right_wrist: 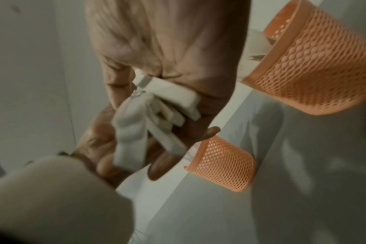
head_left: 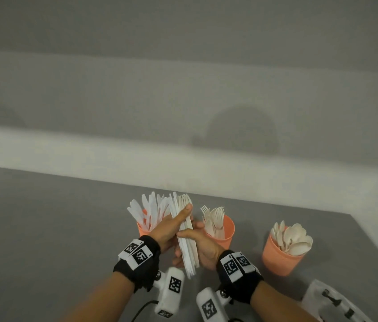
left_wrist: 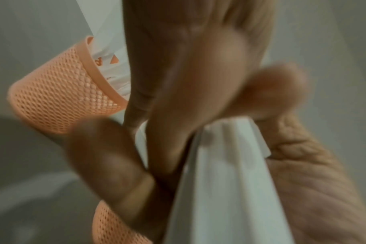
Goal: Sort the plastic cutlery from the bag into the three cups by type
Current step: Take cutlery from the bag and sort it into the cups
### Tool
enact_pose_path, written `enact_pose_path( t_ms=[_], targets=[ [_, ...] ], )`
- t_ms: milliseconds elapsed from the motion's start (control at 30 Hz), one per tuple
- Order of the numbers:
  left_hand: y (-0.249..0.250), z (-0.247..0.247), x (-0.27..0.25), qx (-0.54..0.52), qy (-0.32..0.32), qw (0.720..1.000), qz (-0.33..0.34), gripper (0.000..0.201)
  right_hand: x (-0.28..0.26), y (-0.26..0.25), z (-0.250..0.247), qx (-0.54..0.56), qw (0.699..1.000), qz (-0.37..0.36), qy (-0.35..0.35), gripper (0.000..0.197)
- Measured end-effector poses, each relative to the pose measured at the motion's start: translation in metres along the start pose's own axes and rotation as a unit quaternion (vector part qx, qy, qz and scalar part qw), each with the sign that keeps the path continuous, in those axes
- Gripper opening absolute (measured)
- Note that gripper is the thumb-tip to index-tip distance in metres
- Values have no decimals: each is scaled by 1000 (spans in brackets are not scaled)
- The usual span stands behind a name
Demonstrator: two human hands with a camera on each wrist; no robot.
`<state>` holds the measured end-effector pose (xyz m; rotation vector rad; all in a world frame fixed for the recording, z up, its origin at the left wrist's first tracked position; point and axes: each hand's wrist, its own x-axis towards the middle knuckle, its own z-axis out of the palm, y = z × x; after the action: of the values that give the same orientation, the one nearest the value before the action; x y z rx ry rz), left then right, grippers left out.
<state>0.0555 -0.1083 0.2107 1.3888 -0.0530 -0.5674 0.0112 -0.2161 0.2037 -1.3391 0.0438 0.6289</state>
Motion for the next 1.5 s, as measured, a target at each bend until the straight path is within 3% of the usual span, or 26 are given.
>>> enact_pose_path(
  t_ms=[133, 167, 233, 333, 433, 633, 867, 1267, 1500],
  targets=[
    [6, -4, 3, 33, 37, 999, 5, 72, 9, 5, -1, 49, 996, -49, 59, 25],
    [6, -6, 5, 37, 61, 997, 13, 72, 12, 7, -3, 66, 993, -59, 77, 26],
    [4, -9, 6, 53, 110, 991, 46, 50, 16, 11, -10, 80, 988, -69, 111, 29],
    [1, -10, 4, 83, 104, 989, 62, 23, 18, 11, -15, 61, 987, -76, 128, 24],
    [-3, -12, 8, 63, 110, 990, 66, 28, 18, 10, -13, 45, 988, -86, 119, 20],
    [-2, -9, 8, 59, 111, 991, 51, 19, 21, 11, -15, 17, 984, -105, 146, 30],
    [-6, -4, 10, 60, 210, 973, 71, 27, 25, 14, -11, -95, 961, -160, 204, 12],
    [-10, -5, 17, 98, 209, 972, 51, 24, 31, 20, -16, -86, 940, -193, 267, 13],
    [-12, -9, 20, 24, 244, 968, 57, 24, 33, 20, -19, -82, 935, -197, 283, 16]
  ],
)
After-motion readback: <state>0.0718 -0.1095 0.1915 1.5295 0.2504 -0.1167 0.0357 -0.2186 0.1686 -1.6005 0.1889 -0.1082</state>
